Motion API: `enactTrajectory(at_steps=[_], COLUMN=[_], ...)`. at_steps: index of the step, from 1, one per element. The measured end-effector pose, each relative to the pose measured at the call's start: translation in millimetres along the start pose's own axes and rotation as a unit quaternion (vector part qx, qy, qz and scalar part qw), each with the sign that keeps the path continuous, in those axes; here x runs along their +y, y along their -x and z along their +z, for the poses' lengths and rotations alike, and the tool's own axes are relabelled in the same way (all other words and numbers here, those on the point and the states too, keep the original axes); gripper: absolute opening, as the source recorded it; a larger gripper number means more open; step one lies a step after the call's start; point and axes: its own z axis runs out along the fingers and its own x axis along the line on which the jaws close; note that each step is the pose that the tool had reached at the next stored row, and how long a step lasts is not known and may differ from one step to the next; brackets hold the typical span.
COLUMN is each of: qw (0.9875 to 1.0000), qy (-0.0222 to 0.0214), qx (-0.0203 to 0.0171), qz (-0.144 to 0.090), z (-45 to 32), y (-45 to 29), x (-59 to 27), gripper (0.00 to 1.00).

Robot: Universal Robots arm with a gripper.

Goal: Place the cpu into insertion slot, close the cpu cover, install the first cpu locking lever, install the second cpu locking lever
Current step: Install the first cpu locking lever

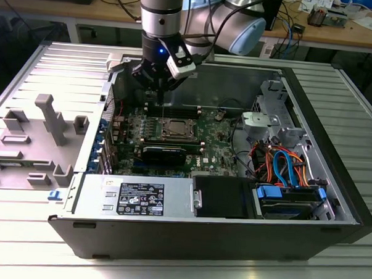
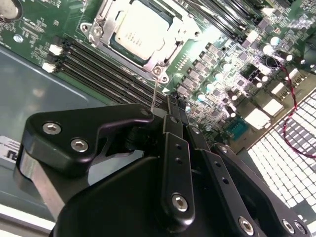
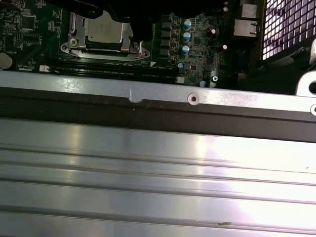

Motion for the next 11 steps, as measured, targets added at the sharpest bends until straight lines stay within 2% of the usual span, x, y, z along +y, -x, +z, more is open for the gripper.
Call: enactTrajectory(at_steps=[4,8,11], qw=[1.0000,1.0000,1.0000], qy=[-0.0017,-0.0028,-0.0051], qx=[0.0001,0.0002,0.0004], qz=[0.001,0.002,0.002], z=[0.9,2.3,6.4], y=[10.3,13.2,14.3], x=[1.1,1.3,1.6], gripper=[0.11,0.11,0.11])
